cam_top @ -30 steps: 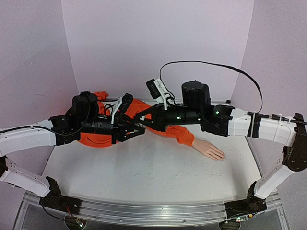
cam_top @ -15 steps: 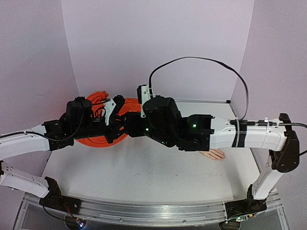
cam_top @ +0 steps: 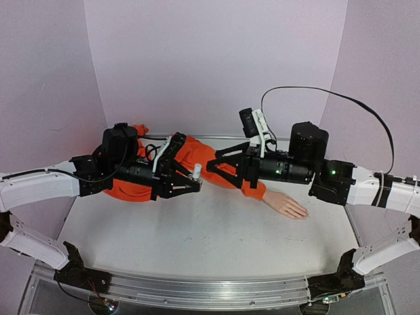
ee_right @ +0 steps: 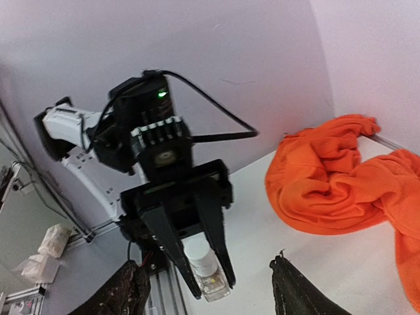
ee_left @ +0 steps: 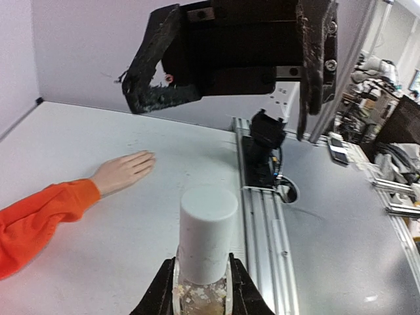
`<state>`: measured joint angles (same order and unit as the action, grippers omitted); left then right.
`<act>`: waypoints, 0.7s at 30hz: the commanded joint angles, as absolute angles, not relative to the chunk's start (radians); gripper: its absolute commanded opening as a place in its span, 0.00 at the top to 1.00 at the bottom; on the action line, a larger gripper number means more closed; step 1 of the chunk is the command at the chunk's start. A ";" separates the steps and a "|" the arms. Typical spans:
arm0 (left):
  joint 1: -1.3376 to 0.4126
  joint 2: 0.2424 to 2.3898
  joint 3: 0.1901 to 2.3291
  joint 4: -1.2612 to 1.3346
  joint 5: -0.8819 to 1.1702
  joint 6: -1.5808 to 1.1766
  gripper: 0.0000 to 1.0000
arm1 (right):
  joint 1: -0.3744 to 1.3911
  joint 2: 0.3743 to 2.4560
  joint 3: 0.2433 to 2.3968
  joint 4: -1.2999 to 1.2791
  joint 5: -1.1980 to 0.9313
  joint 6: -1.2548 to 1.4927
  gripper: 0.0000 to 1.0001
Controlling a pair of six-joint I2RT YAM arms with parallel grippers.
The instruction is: Paint the nails
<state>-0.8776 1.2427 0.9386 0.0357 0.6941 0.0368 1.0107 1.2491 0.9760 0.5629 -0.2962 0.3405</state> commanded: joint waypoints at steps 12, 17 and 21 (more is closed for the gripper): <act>-0.885 1.281 1.022 0.095 1.022 0.009 1.00 | 0.999 1.414 1.102 0.735 -0.730 0.312 0.61; -0.891 1.281 1.020 0.095 1.027 0.010 1.00 | 1.000 1.428 1.114 0.752 -0.749 0.323 0.75; -0.894 1.284 1.021 0.096 1.027 0.009 1.00 | 1.000 1.431 1.109 0.762 -0.759 0.334 0.74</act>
